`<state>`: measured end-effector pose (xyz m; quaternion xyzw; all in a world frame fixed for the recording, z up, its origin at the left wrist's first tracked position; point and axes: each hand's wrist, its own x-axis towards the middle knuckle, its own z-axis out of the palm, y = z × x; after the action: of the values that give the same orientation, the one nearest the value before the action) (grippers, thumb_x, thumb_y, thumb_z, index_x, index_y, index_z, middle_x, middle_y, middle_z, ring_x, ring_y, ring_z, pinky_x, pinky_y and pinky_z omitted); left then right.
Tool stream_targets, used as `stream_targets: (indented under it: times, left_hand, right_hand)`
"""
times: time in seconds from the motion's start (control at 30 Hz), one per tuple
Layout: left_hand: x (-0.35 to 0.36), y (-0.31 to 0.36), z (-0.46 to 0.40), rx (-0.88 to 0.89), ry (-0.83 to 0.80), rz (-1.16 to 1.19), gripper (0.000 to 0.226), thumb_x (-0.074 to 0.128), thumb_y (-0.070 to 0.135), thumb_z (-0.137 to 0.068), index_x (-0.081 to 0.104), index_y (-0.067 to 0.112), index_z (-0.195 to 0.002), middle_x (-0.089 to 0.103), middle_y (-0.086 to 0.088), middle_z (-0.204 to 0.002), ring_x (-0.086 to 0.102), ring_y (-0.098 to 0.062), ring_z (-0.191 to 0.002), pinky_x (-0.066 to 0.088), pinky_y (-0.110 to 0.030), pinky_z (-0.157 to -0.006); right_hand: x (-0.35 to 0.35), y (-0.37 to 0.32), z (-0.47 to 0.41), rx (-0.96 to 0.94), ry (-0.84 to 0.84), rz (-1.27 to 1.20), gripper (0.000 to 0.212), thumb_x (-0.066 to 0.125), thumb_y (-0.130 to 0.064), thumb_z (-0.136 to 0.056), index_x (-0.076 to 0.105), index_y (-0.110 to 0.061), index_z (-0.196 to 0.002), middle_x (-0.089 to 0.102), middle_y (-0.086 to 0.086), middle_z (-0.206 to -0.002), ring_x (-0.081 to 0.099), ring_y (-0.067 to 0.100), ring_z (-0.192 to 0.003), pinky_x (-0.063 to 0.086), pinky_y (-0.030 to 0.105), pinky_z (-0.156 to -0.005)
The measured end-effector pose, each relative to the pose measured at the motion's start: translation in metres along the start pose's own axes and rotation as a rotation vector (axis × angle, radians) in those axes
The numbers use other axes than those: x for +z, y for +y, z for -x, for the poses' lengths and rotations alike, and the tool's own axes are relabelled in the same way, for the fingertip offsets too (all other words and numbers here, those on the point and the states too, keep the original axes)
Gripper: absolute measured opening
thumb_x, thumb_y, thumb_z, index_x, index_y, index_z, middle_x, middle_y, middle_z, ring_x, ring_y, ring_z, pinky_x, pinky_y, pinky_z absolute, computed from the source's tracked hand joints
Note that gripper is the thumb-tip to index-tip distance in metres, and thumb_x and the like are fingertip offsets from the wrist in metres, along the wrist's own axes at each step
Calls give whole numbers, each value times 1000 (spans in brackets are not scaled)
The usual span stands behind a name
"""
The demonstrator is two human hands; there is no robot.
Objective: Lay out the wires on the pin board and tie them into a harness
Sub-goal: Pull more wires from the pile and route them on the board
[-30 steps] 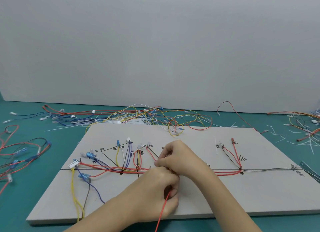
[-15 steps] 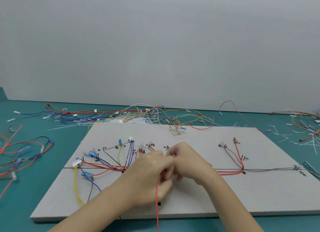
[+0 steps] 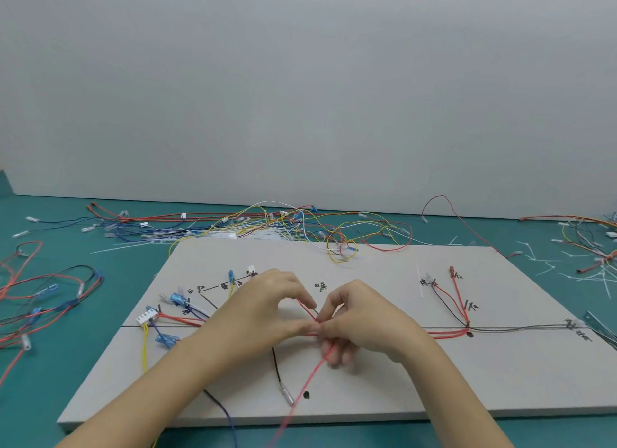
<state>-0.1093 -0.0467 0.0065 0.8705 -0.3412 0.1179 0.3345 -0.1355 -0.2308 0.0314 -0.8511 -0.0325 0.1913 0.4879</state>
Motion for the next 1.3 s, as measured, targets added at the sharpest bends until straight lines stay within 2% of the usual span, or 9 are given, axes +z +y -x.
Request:
stream_targets:
  times: [0.07, 0.13, 0.3, 0.43, 0.53, 0.77, 0.9, 1.13, 1.3]
  left_hand:
    - [4, -1, 1, -9, -49, -10, 10, 73, 35, -84, 75, 29, -92, 67, 17, -92, 56, 1, -94, 44, -26, -87]
    - [8, 1, 3, -14, -99, -14, 11, 68, 33, -89, 76, 28, -94, 67, 15, -95, 56, 1, -94, 46, -27, -87]
    - [14, 5, 6, 13, -95, -79, 15, 63, 36, -92, 75, 31, -101, 63, 15, -96, 52, 3, -97, 43, -23, -88]
    - [17, 7, 9, 1, -137, -113, 19, 59, 38, -94, 74, 32, -104, 60, 17, -102, 48, 0, -103, 41, -25, -91]
    - [18, 7, 10, -1, -151, -126, 22, 57, 39, -94, 74, 29, -104, 61, 18, -105, 49, 1, -104, 41, -25, -92]
    - [20, 8, 10, -10, -149, -130, 24, 55, 40, -94, 74, 29, -102, 61, 18, -104, 49, 3, -102, 42, -24, -91]
    - [21, 8, 11, -12, -132, -137, 24, 53, 41, -94, 74, 30, -100, 60, 19, -103, 48, 3, -102, 43, -25, -91]
    - [22, 9, 13, -30, -122, -118, 29, 51, 51, -93, 74, 33, -98, 59, 19, -100, 50, 2, -100, 45, -25, -87]
    - [22, 9, 12, -24, -117, -99, 33, 50, 54, -92, 74, 32, -96, 60, 18, -98, 52, 1, -99, 46, -27, -86]
  right_hand:
    - [-3, 3, 5, 8, -13, -12, 5, 58, 4, -86, 58, 0, -84, 66, 14, -60, 63, 22, -46, 47, 23, -42]
    - [-6, 7, 9, 23, -25, -20, 4, 58, 4, -87, 59, 0, -86, 65, 14, -59, 61, 20, -44, 45, 22, -41]
    - [-16, 9, 14, 36, -31, 30, 8, 60, 2, -87, 66, 4, -92, 65, 11, -60, 56, 12, -40, 36, 19, -36]
    - [-29, 13, 20, 96, -45, 77, 9, 63, -3, -86, 70, -1, -90, 68, 12, -64, 48, 9, -38, 27, 16, -36]
    - [-41, 15, 26, 102, -47, 103, 8, 66, -4, -85, 74, -2, -85, 68, 8, -61, 44, 8, -39, 31, 14, -38]
    - [-69, 26, 43, 70, 4, 205, 8, 71, -15, -84, 78, -14, -79, 69, 2, -63, 51, 9, -55, 42, 20, -60]
    - [-90, 36, 59, 13, 18, 163, 7, 74, -24, -82, 79, -19, -80, 69, 2, -63, 52, 9, -59, 43, 16, -60]
    - [-108, 58, 67, 66, 303, 30, 8, 80, -20, -74, 78, -13, -72, 63, 8, -55, 46, 10, -47, 39, 15, -48]
    - [-114, 68, 68, 139, 445, 1, 15, 81, -18, -74, 75, -8, -65, 60, 7, -53, 43, 11, -43, 37, 20, -49]
